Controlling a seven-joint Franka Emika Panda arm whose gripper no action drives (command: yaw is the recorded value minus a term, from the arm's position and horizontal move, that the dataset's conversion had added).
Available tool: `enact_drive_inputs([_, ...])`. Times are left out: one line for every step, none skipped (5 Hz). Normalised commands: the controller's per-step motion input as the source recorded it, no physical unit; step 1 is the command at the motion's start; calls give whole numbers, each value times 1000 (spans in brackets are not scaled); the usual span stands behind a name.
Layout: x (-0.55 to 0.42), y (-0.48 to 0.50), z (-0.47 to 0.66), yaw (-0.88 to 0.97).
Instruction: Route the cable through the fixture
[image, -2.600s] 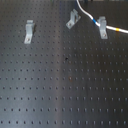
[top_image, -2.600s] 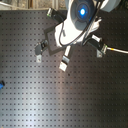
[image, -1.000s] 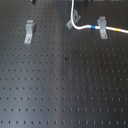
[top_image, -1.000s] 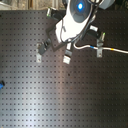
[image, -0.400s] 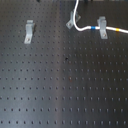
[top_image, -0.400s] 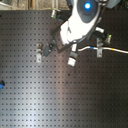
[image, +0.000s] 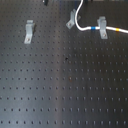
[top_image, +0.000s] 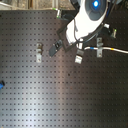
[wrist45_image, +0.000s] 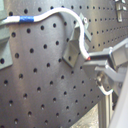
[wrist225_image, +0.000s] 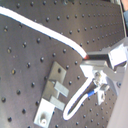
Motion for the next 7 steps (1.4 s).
enact_drive_inputs([-360,-31,6,91])
enact_drive_inputs([-266,14,-58,234])
enact_drive_inputs([-228,97,-74,257])
enact_drive_inputs([-318,99,-3,220])
enact_drive_inputs([-318,113,15,154])
enact_drive_inputs([-275,170,192,26])
enact_drive_inputs([-40,85,133,-14])
